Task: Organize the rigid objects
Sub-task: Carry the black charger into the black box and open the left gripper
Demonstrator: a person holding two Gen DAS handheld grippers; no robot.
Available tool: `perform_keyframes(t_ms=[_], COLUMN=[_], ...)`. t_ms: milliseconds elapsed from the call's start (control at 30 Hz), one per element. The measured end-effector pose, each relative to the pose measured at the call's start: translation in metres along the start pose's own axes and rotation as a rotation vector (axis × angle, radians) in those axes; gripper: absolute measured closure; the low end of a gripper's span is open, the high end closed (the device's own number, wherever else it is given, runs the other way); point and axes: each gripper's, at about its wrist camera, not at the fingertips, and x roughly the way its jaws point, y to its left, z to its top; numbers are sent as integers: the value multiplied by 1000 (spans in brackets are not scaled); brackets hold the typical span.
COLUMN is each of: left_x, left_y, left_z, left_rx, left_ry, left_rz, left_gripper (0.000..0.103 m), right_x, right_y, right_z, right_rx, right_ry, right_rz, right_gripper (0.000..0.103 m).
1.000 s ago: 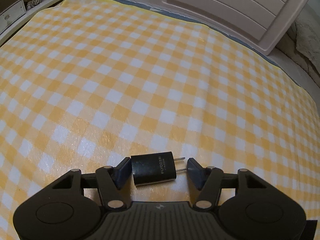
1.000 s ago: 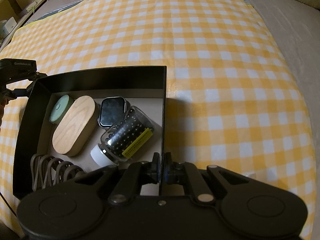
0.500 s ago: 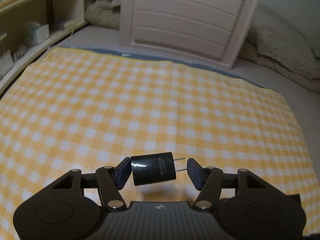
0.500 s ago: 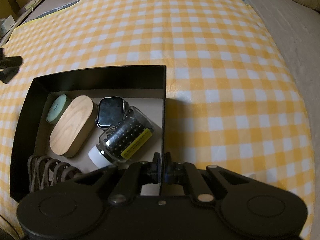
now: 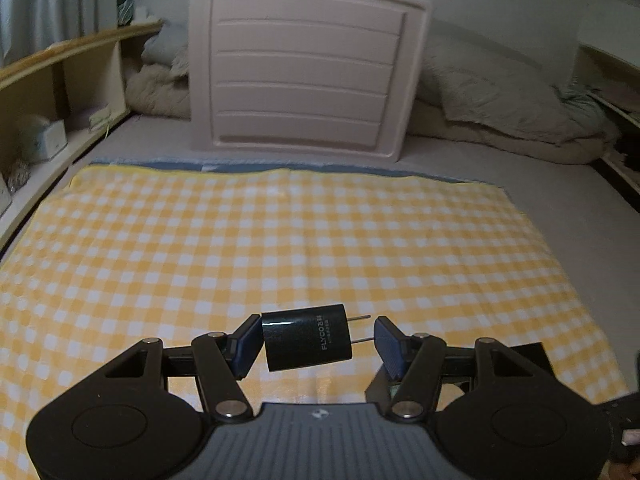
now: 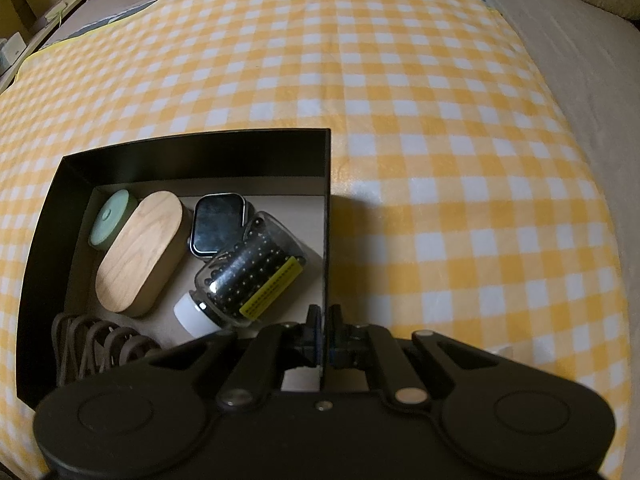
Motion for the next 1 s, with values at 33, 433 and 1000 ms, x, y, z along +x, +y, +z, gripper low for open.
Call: perform_keyframes(t_ms=[33, 433, 1000], left_x=[-4, -19, 14], left_y=[-2, -50, -77], left_z=[-1, -23, -58], left_rx=[3, 90, 563], left_ry=[-6, 65, 223], left_rz=[-11, -217, -314], left_gripper=[42, 42, 42], right_x=[2, 2, 2], right_y=[-1, -1, 3], right_z=[1, 1, 2], right_rx=[0, -2, -2], right_ry=[0, 0, 0], right_rz=[-1, 0, -1], right_gripper=[99, 99, 99])
